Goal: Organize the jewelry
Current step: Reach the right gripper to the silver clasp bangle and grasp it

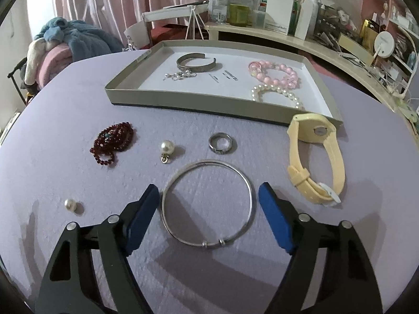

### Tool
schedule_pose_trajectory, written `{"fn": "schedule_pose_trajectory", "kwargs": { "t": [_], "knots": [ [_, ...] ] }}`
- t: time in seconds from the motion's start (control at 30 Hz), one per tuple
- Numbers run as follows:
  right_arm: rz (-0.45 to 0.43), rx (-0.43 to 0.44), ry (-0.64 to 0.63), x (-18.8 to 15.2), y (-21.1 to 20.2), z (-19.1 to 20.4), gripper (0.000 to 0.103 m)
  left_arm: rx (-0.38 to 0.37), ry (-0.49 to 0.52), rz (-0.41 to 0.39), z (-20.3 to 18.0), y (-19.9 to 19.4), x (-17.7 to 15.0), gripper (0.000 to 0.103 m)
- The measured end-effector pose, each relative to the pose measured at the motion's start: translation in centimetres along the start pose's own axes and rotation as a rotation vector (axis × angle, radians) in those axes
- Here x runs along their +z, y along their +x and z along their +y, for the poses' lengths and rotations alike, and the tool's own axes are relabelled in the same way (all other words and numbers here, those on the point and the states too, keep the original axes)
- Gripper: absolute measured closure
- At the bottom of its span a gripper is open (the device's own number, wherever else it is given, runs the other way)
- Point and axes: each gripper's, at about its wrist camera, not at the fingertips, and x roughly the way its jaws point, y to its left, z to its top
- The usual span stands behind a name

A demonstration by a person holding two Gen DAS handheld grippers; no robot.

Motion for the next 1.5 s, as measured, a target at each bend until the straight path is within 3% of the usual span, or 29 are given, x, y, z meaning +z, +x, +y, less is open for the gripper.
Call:
{"fn": "schedule_pose_trajectory", "kwargs": {
  "t": [0.43, 0.5, 0.73, 1.13, 1.2, 1.5],
  "knots": [
    [-0.003, 0.011, -0.006, -0.1, -0.1, -0.1, 0.022, -0.012, 0.018, 0.013, -0.8, 0.0, -0.3, 0.004],
    [-0.008, 0.017, -0.008, -0.1, -0.2, -0.1, 0.031, -0.016, 0.022, 0.014, -1.0, 0.1, -0.3, 0.004],
    [0.003, 0.028, -0.012, -1.0, -1.1, -0.4, 0.031, -0.04, 0.035, 0.024, -1.9, 0.5, -0.3, 0.004],
    [-0.02, 0.02, 0.146, -4.6, -5.4, -4.6, 0.031, -0.083, 0.088, 0.081, -4.8, 4.2, 0.2, 0.005],
    [-0.025, 0.013, 0.175, -4.9, -5.8, -5.3, 0.031, -0.076, 0.096, 0.089, -5.3, 5.0, 0.3, 0.007],
    [-0.038, 0.0, 0.233, -5.2, -6.8, -6.7, 0.031, -0.051, 0.105, 0.161, -7.0, 8.4, 0.6, 0.039]
  ]
}}
